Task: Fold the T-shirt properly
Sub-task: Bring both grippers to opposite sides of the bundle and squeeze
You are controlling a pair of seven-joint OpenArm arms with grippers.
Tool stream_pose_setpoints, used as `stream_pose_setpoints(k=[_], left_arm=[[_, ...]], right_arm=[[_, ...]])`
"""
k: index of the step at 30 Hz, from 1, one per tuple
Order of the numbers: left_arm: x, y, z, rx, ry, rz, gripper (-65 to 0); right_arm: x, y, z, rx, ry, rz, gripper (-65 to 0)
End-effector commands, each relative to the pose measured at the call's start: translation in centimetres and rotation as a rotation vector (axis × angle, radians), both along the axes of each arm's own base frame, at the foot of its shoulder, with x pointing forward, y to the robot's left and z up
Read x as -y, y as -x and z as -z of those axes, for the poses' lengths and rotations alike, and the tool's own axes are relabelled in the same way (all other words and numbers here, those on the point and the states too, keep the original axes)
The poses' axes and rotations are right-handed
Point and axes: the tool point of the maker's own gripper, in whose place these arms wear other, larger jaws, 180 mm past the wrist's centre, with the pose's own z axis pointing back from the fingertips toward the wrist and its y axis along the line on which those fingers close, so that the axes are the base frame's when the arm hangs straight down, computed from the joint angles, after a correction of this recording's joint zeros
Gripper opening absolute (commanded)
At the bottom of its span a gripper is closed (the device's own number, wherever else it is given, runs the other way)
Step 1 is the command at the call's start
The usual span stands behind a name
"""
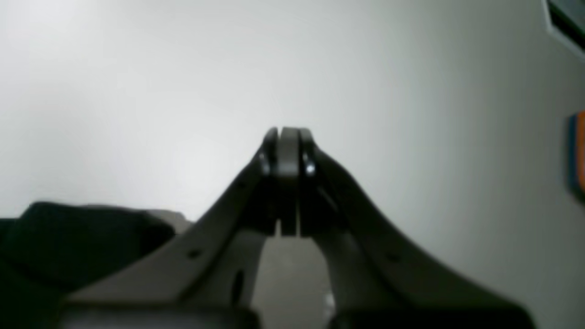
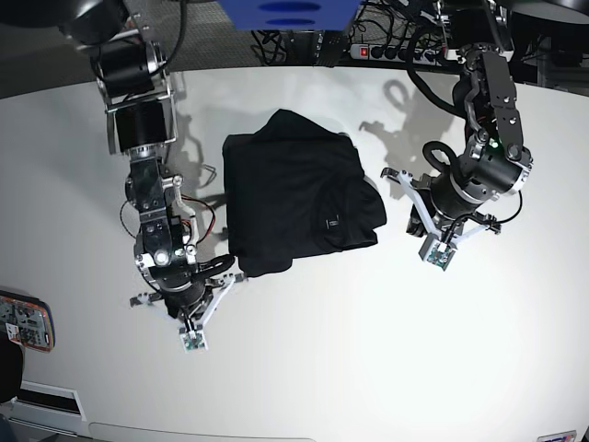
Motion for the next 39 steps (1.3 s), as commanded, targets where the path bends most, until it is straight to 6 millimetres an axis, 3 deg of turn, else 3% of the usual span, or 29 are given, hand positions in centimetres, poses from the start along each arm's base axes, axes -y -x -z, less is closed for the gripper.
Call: stream_pose_setpoints(k=[1, 3, 5, 9, 12, 17, 20, 30, 36, 39], left_arm=[[0.1, -0.5, -1.0, 0.044, 0.009, 0.002, -65.0], [0.3, 0.0, -0.5, 0.025, 0.015, 0.004, -65.0], [2.3, 0.6, 0.1, 0.004, 0.062, 0.029, -65.0], [5.3, 2.1, 1.1, -0.039, 0.117, 0.076, -65.0], [6.9, 2.5, 1.6, -0.061, 0.131, 0.114, -65.0], [9.2, 4.7, 5.4, -0.197, 0.148, 0.179, -65.0], [10.3, 5.6, 6.3, -0.207, 0.177, 0.199, -65.0], [9.8, 5.2, 8.9, -0.259, 0.18, 0.177, -65.0], [9.3, 3.0, 7.9, -0.214, 0.16, 0.181, -65.0], [9.2, 2.3, 7.6, -0.202, 0.156, 0.181, -65.0]], right_arm=[[-0.7, 0.4, 1.0, -0.041, -0.026, -0.017, -65.0], [-2.1, -0.7, 0.7, -0.055, -0.084, -0.039, -65.0], [-3.4, -1.4, 0.1, -0.06, -0.129, -0.068, -65.0], [-5.5, -0.7, 0.4, -0.074, -0.126, -0.129, -65.0], [-5.9, -0.5, 0.7, -0.081, -0.121, -0.141, -65.0], [-6.0, -0.5, 0.6, -0.08, -0.12, -0.144, -65.0], [-6.0, -0.5, 0.6, -0.079, -0.12, -0.145, -65.0], [-6.1, -0.4, 0.8, -0.083, -0.119, -0.147, -65.0], [-6.1, -0.5, 0.8, -0.065, -0.127, -0.147, -65.0], [-6.1, 0.7, 2.2, -0.096, -0.13, -0.145, -65.0]])
